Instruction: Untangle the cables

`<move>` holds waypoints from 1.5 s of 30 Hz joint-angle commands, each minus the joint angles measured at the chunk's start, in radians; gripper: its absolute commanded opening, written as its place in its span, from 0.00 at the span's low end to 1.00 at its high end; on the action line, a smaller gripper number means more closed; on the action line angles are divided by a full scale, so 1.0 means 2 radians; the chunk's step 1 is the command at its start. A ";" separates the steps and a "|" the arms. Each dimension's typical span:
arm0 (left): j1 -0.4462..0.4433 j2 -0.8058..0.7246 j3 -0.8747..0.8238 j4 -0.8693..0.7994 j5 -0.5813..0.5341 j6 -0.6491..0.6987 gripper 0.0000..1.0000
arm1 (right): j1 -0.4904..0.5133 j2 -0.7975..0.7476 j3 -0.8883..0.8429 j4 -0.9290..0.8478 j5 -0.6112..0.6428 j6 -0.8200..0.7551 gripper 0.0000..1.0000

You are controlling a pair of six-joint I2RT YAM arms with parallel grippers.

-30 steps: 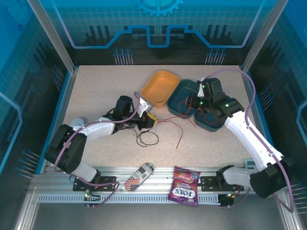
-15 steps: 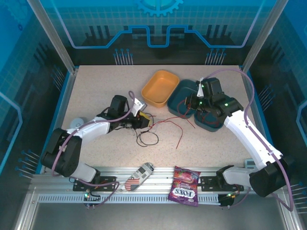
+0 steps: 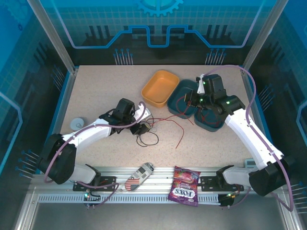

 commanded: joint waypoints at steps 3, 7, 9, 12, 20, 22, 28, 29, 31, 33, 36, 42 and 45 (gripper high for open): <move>0.000 0.010 0.008 0.024 -0.003 0.054 0.62 | -0.008 0.000 0.005 0.009 -0.017 -0.001 0.00; 0.000 0.038 0.019 0.022 0.007 0.066 0.61 | -0.008 0.002 0.006 0.008 -0.019 -0.001 0.00; 0.001 0.049 0.024 0.025 0.022 0.067 0.60 | -0.009 0.004 0.006 0.009 -0.020 -0.001 0.00; 0.000 0.062 0.030 0.038 0.039 0.065 0.60 | -0.009 0.006 0.006 0.011 -0.023 0.000 0.00; -0.014 0.100 0.060 0.038 0.065 0.067 0.56 | -0.008 0.008 0.004 0.016 -0.027 0.002 0.00; -0.016 0.114 0.070 0.029 0.064 0.068 0.53 | -0.009 0.008 0.004 0.017 -0.028 0.003 0.00; -0.021 0.130 0.083 0.024 0.059 0.071 0.44 | -0.009 0.010 0.010 0.012 -0.029 0.001 0.00; -0.021 0.133 0.087 0.020 0.061 0.069 0.43 | -0.008 0.010 0.010 0.012 -0.030 0.001 0.00; -0.023 0.136 0.094 0.011 0.063 0.068 0.36 | -0.008 0.009 0.008 0.014 -0.031 0.002 0.00; -0.026 0.140 0.099 0.005 0.062 0.070 0.35 | -0.008 0.009 0.006 0.017 -0.032 0.004 0.00; -0.032 0.147 0.108 -0.013 0.064 0.075 0.36 | -0.008 0.009 0.002 0.020 -0.033 0.005 0.00; -0.045 0.160 0.125 -0.034 0.061 0.078 0.40 | -0.008 0.010 0.001 0.021 -0.037 0.005 0.00; -0.048 0.176 0.141 -0.047 0.051 0.080 0.38 | -0.009 0.009 0.004 0.021 -0.041 0.005 0.00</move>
